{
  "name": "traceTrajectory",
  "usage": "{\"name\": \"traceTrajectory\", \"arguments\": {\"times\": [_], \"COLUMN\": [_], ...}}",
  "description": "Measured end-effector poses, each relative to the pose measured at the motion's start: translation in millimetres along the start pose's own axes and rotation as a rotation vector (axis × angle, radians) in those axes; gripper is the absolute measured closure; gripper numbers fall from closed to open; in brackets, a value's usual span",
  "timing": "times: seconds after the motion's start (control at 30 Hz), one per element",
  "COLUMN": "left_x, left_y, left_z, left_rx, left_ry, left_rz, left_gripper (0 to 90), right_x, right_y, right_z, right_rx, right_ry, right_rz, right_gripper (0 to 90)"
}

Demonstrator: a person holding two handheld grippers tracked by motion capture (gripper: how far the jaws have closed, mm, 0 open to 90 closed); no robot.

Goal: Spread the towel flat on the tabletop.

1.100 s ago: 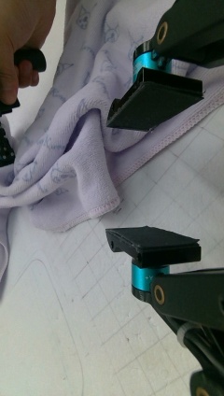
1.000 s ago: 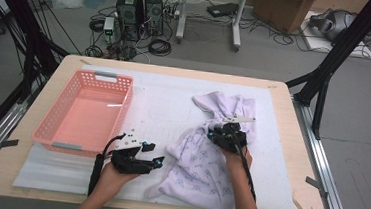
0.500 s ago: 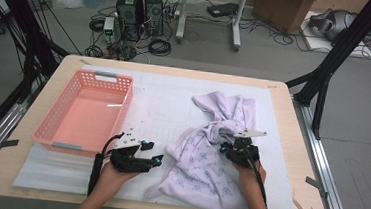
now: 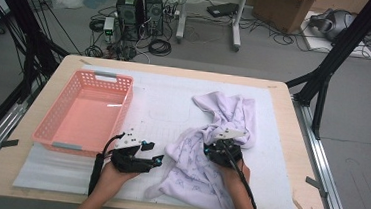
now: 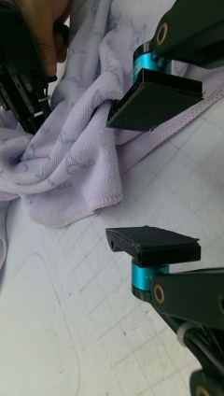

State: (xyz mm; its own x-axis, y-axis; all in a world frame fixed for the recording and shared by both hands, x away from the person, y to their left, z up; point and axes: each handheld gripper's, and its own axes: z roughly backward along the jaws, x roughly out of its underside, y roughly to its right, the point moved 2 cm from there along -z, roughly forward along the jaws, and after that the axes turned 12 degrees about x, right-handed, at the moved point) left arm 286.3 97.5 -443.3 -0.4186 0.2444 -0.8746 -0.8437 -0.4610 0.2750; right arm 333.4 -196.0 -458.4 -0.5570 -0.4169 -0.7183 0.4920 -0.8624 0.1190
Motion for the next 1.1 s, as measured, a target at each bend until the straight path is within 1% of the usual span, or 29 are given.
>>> {"name": "traceTrajectory", "arguments": {"times": [0.03, 0.1, 0.17, 0.2, 0.27, 0.33, 0.43, 0.5, 0.53, 0.6, 0.63, 0.67, 0.7, 0.73, 0.77, 0.8, 0.87, 0.93, 0.97, 1.0, 1.03, 1.1], "left_x": [0.2, 0.4, 0.5, 0.6, 0.8, 1.1, 1.1, 1.2, 1.2, 1.4, 1.4, 1.4, 1.3, 1.3, 1.4, 1.5, 1.6, 1.8, 1.6, 1.5, 1.3, 1.2], "left_y": [0.0, -0.2, -1.1, -1.3, -1.2, -1.1, -1.1, -0.7, -0.5, 0.1, 0.3, 0.3, 0.2, 0.0, -0.6, -0.9, -2.2, -2.7, -2.6, -2.2, -2.2, -2.3], "left_z": [0.3, 0.7, 0.6, 0.4, -0.2, -0.9, -2.4, -3.5, -4.3, -5.2, -5.7, -5.9, -5.9, -5.8, -5.4, -5.0, -4.4, -3.6, -3.0, -2.5, -2.1, -2.4], "left_rx": [0.0, 0.001, 0.0, 0.001, 0.0, -0.001, 0.0, -0.001, 0.0, 0.0, 0.003, 0.003, 0.004, 0.005, 0.004, 0.004, 0.003, 0.002, 0.0, 0.0, -0.001, -0.003], "left_ry": [-0.001, 0.002, -0.001, -0.001, -0.001, -0.005, -0.006, -0.009, -0.008, -0.012, -0.012, -0.012, -0.012, -0.011, -0.011, -0.009, -0.006, -0.008, -0.005, -0.002, 0.0, 0.004], "left_rz": [-0.002, 0.002, 0.001, 0.001, 0.002, 0.003, 0.002, 0.005, 0.004, 0.004, 0.004, 0.003, 0.003, 0.004, 0.004, 0.009, 0.011, 0.011, 0.009, 0.01, 0.007, 0.011], "left_gripper": [40.5, 40.8, 40.8, 40.8, 40.8, 40.8, 40.8, 40.8, 40.9, 40.9, 40.9, 40.9, 40.9, 40.9, 40.9, 40.9, 41.0, 41.0, 41.0, 41.0, 41.1, 41.3], "right_x": [0.4, 2.1, 6.2, 9.5, 16.8, 24.4, 34.2, 37.5, 37.5, 34.6, 31.8, 28.7, 25.7, 22.9, 20.5, 18.7, 18.2, 23.6, 28.2, 33.7, 39.4, 50.1], "right_y": [1.3, 6.0, 14.0, 19.7, 32.6, 46.1, 64.4, 74.1, 78.0, 84.3, 86.8, 88.9, 89.6, 89.3, 86.3, 82.5, 74.4, 73.7, 75.1, 77.2, 80.1, 85.1], "right_z": [0.8, 3.6, 9.5, 13.5, 24.1, 36.3, 51.5, 58.2, 60.2, 61.7, 60.9, 58.9, 56.6, 54.1, 51.6, 49.5, 51.2, 57.7, 62.4, 66.9, 70.2, 72.2], "right_rx": [-0.008, -0.02, 0.011, 0.02, 0.044, 0.064, 0.114, 0.149, 0.169, 0.218, 0.25, 0.269, 0.282, 0.28, 0.238, 0.188, 0.198, 0.199, 0.208, 0.232, 0.25, 0.267], "right_ry": [-0.005, -0.017, -0.025, -0.021, -0.009, 0.009, 0.028, 0.052, 0.069, 0.093, 0.102, 0.111, 0.121, 0.127, 0.128, 0.129, 0.133, 0.158, 0.169, 0.18, 0.178, 0.149], "right_rz": [-0.005, -0.007, -0.001, -0.009, -0.034, -0.071, -0.114, -0.153, -0.177, -0.211, -0.224, -0.242, -0.255, -0.263, -0.284, -0.276, -0.212, -0.224, -0.235, -0.242, -0.252, -0.266], "right_gripper": [85.0, 87.0, 87.1, 87.2, 87.2, 87.3, 87.3, 87.2, 87.2, 87.1, 86.9, 86.5, 86.2, 85.0, 80.4, 75.8, 71.5, 70.6, 71.2, 72.0, 73.5, 73.9]}}
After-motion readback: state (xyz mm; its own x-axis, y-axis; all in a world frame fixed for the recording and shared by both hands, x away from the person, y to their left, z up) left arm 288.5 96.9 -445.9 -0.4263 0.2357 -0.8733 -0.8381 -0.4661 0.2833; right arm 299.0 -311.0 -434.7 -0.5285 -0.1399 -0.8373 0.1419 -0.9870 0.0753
